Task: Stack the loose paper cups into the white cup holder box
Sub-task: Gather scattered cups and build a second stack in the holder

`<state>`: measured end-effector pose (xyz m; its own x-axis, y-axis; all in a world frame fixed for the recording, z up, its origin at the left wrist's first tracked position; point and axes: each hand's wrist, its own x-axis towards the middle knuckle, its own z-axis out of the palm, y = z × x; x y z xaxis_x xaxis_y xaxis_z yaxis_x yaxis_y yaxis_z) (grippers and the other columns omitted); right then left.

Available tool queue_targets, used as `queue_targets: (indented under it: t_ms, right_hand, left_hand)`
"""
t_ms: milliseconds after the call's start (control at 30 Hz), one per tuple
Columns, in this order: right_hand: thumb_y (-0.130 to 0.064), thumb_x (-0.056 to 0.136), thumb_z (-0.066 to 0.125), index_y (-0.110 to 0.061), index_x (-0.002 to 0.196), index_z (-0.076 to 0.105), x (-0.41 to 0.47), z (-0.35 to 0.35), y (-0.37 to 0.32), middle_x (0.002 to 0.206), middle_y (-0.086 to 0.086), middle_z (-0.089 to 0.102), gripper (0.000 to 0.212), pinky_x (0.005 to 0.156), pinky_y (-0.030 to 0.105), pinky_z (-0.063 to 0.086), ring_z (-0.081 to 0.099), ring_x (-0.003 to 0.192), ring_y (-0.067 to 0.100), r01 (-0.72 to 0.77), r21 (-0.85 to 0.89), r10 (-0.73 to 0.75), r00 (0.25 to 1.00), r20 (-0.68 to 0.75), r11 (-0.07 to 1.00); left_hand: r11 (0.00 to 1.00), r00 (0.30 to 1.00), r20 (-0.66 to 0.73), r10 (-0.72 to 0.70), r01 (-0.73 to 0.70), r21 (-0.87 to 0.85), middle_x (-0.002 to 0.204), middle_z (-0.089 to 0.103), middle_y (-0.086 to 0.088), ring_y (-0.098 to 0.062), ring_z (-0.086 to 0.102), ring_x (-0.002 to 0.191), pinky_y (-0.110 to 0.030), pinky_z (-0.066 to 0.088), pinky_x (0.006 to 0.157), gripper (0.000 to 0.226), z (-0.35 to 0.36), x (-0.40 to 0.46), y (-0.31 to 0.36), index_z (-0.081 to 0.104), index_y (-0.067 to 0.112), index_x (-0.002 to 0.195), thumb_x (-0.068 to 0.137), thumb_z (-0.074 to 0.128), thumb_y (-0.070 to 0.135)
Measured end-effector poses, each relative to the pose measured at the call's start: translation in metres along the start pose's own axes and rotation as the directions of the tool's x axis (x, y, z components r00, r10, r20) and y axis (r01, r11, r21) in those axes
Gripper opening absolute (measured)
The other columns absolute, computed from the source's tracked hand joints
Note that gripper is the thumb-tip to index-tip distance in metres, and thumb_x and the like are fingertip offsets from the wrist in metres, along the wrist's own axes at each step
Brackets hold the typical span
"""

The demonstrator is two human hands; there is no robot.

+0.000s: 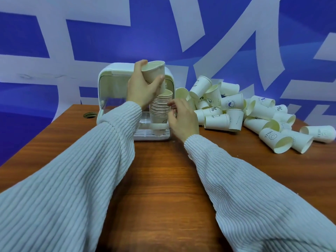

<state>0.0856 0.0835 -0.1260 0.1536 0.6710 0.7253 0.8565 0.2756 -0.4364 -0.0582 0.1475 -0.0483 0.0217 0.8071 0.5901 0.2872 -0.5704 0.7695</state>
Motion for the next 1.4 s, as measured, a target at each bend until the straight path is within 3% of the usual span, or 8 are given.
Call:
queue_targets:
  t_ms: [233, 567, 667, 833, 933, 1033, 1233, 1400]
  right_hand:
    - [-0.015, 0.095, 0.055, -0.021, 0.114, 0.065, -0.010, 0.000, 0.010, 0.112, -0.008, 0.066, 0.023, 0.081, 0.040, 0.055, 0.062, 0.096, 0.011, -0.019, -0.027, 0.020, 0.999, 0.050, 0.999]
    - [-0.018, 0.095, 0.053, -0.023, 0.118, 0.063, -0.019, -0.002, 0.015, 0.113, -0.007, 0.065, 0.026, 0.082, 0.041, 0.056, 0.062, 0.100, 0.011, -0.028, -0.009, 0.029, 0.997, 0.066, 1.000]
    - [-0.018, 0.094, 0.054, -0.023, 0.117, 0.063, -0.022, -0.003, 0.020, 0.111, -0.009, 0.065, 0.025, 0.083, 0.038, 0.056, 0.061, 0.100, 0.009, -0.062, 0.009, 0.061, 0.997, 0.050, 0.998]
    - [-0.020, 0.094, 0.054, -0.025, 0.122, 0.060, -0.022, -0.009, 0.039, 0.119, -0.008, 0.065, 0.029, 0.085, 0.040, 0.055, 0.063, 0.102, 0.013, -0.227, -0.037, 0.228, 0.973, 0.029, 0.973]
    - [-0.023, 0.094, 0.052, -0.027, 0.127, 0.057, -0.016, -0.012, 0.053, 0.129, -0.005, 0.059, 0.033, 0.086, 0.042, 0.055, 0.063, 0.102, 0.018, -0.373, -0.085, 0.378, 0.924, 0.058, 0.924]
    - [-0.021, 0.095, 0.054, -0.025, 0.131, 0.056, -0.006, -0.013, 0.070, 0.140, 0.001, 0.052, 0.037, 0.084, 0.039, 0.050, 0.061, 0.101, 0.020, -0.488, -0.104, 0.496, 0.866, 0.065, 0.867]
    - [-0.016, 0.095, 0.055, -0.020, 0.139, 0.060, 0.015, -0.007, 0.096, 0.146, 0.004, 0.055, 0.045, 0.102, 0.032, 0.040, 0.054, 0.129, 0.022, -0.528, -0.035, 0.526, 0.837, 0.152, 0.849]
    - [-0.011, 0.094, 0.056, -0.018, 0.122, 0.068, 0.020, -0.006, 0.103, 0.132, 0.009, 0.062, 0.031, 0.081, 0.023, 0.038, 0.057, 0.099, 0.018, -0.635, 0.000, 0.633, 0.770, 0.080, 0.773]
  left_hand:
    - [0.998, 0.998, -0.063, 0.015, -0.019, -0.061, 0.128, 0.061, 0.003, -0.009, 0.058, 0.107, -0.005, 0.044, 0.079, 0.068, 0.010, -0.004, 0.004, 0.043, 0.023, 0.146, 0.090, 0.076, 0.045]
    - [0.944, 0.984, 0.177, -0.014, -0.046, 0.326, 0.139, 0.059, -0.008, -0.029, 0.054, 0.125, -0.046, 0.045, 0.106, 0.074, 0.014, -0.019, -0.021, 0.057, 0.017, 0.140, 0.090, 0.048, 0.071]
    - [0.940, 0.981, 0.171, -0.094, 0.031, 0.340, 0.141, 0.059, -0.010, -0.032, 0.057, 0.123, -0.051, 0.045, 0.106, 0.077, 0.015, -0.024, -0.036, 0.057, 0.021, 0.142, 0.093, 0.031, 0.074]
    - [0.964, 0.964, 0.221, -0.146, 0.088, 0.252, 0.159, 0.043, -0.009, -0.031, 0.042, 0.143, -0.048, 0.033, 0.118, 0.067, 0.028, -0.024, -0.031, 0.042, 0.022, 0.155, 0.098, 0.043, 0.058]
    - [0.965, 0.997, 0.075, 0.025, -0.043, 0.259, 0.166, 0.032, -0.006, -0.028, 0.027, 0.153, -0.045, 0.021, 0.122, 0.070, 0.031, -0.046, -0.023, 0.040, 0.023, 0.157, 0.095, 0.046, 0.057]
    - [0.934, 0.948, -0.119, 0.295, -0.260, 0.244, 0.146, 0.052, -0.009, -0.030, 0.046, 0.134, -0.037, 0.030, 0.113, 0.055, 0.039, -0.095, -0.022, 0.056, 0.013, 0.141, 0.092, 0.059, 0.038]
    - [0.929, 0.923, 0.184, 0.337, -0.358, 0.098, 0.126, 0.058, -0.006, -0.025, 0.057, 0.114, -0.041, 0.048, 0.098, 0.048, 0.063, -0.154, -0.029, 0.058, 0.010, 0.134, 0.088, 0.066, 0.019]
    - [0.928, 0.907, 0.281, 0.315, -0.356, 0.107, 0.132, 0.054, -0.001, -0.020, 0.057, 0.117, -0.039, 0.051, 0.094, 0.051, 0.066, -0.152, -0.032, 0.054, 0.016, 0.139, 0.090, 0.063, 0.025]
